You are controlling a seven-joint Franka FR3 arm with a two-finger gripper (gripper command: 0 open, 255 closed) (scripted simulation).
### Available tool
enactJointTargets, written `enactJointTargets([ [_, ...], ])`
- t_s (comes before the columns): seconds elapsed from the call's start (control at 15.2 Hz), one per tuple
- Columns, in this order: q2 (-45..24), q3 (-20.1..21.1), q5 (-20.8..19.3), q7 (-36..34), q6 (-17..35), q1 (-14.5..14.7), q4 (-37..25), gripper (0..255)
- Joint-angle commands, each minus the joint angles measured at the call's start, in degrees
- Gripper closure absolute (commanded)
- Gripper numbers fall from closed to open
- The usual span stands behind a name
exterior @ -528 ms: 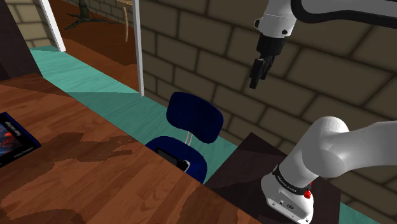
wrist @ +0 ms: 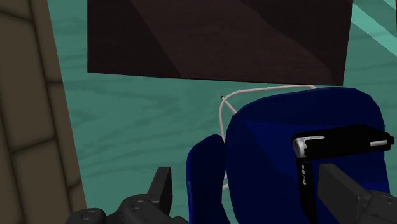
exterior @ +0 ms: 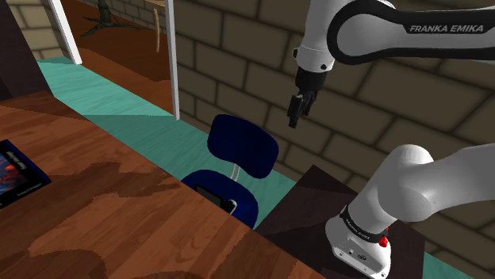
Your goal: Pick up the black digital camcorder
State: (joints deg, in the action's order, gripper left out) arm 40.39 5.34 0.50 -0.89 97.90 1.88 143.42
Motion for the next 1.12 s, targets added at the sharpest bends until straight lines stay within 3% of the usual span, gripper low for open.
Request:
enactJointTargets([
  [0.0,-2.65,1.00,0.58,-0.78,4.05,0.48,1.11,0],
  [0.59,-18.22,5.84,1.76,-4.79,22.40,2.18,3.31,0],
  [1.06,-33.72,9.33,-0.83,-9.41,35.09,2.65,0.26,0],
])
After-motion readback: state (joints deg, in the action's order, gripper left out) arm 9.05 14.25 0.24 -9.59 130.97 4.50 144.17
